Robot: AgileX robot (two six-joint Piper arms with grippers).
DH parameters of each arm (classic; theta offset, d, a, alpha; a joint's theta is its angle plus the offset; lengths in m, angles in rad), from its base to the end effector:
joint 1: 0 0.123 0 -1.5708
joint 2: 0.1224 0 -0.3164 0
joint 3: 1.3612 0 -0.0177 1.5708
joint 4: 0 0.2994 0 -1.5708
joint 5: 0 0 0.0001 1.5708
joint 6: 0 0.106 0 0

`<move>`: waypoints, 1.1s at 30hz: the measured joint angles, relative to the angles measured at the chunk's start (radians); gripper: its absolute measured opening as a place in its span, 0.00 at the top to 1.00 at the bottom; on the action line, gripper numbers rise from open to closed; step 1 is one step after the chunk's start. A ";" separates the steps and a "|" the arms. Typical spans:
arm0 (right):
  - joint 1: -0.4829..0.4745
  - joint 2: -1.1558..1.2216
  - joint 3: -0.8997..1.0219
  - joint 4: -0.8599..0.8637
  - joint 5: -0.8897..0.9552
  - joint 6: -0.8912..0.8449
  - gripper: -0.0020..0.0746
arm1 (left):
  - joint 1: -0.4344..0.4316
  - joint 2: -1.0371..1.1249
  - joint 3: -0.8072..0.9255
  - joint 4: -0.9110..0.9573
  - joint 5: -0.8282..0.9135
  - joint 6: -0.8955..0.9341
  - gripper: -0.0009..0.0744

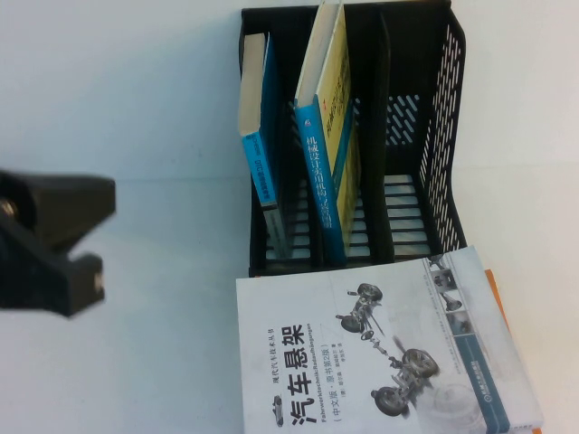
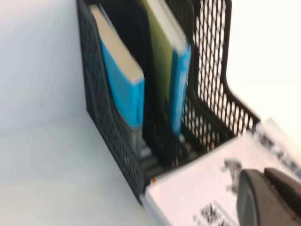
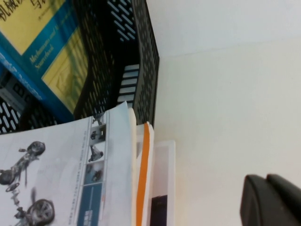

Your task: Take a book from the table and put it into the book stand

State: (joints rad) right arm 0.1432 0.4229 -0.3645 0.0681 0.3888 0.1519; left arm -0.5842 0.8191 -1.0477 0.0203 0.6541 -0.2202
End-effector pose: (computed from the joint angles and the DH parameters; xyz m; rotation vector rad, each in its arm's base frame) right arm 0.1257 0.0209 0.2761 0.0522 1.9382 0.2638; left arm 0.1616 -0.1053 0.4533 0.3588 1.9100 -0.5175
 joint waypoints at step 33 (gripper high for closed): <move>0.000 0.000 0.065 0.000 -0.034 0.004 0.96 | 0.040 -0.131 0.291 -0.006 -0.144 -0.016 0.99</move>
State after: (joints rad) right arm 0.1432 0.4229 -0.2998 0.0681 0.3547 0.1558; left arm -0.5440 0.6882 -0.7564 0.0142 0.5102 -0.2359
